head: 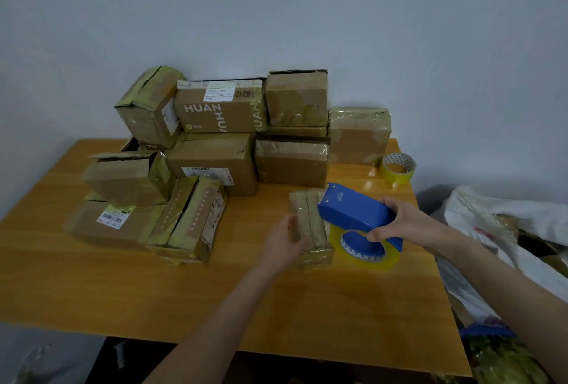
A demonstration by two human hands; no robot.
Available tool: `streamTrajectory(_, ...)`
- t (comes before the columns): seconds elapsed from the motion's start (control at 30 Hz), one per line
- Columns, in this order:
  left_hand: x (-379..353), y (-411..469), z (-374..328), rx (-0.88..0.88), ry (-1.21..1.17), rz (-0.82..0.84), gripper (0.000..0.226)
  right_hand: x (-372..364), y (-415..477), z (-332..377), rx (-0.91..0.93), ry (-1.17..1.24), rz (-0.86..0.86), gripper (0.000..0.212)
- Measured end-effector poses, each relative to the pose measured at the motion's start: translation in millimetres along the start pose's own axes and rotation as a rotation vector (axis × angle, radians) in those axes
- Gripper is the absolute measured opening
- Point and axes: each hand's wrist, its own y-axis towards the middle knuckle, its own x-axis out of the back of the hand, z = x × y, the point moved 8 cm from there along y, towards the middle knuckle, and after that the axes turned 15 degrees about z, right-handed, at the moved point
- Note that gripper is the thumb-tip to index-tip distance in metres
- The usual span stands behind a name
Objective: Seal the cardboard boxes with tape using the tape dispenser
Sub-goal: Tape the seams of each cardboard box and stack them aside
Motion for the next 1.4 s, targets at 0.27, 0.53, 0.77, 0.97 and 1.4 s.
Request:
streamTrajectory(0.27, -32.1, 21.7, 7.1, -0.13, 0.318, 0.185, 0.075, 9.7, -3.6, -16.5, 0.01, 0.158, -0.072, 0.078)
streamTrajectory(0.53, -7.6, 3.8, -30.2, -0.239, -0.101, -0.008, 0.061, 14.2, -8.1, -17.0, 0.01, 0.185, -0.082, 0.08)
streamTrajectory(0.77, -3.4, 3.2, -58.3, -0.248, -0.26, -0.002, 0.006, 6.1, -6.8, -5.9, 0.025, 0.169, -0.056, 0.079)
streamTrajectory(0.97, 9.6, -2.8, -71.4, -0.38, 0.132, -0.085, 0.006, 4.1, -6.9, -2.3, 0.025, 0.15, -0.059, 0.076)
streamTrajectory(1.4, 58.3, -17.7, -61.0, -0.552, 0.574, -0.317, 0.026, 6.2, -13.4, -13.9, -0.045, 0.16, -0.052, 0.067)
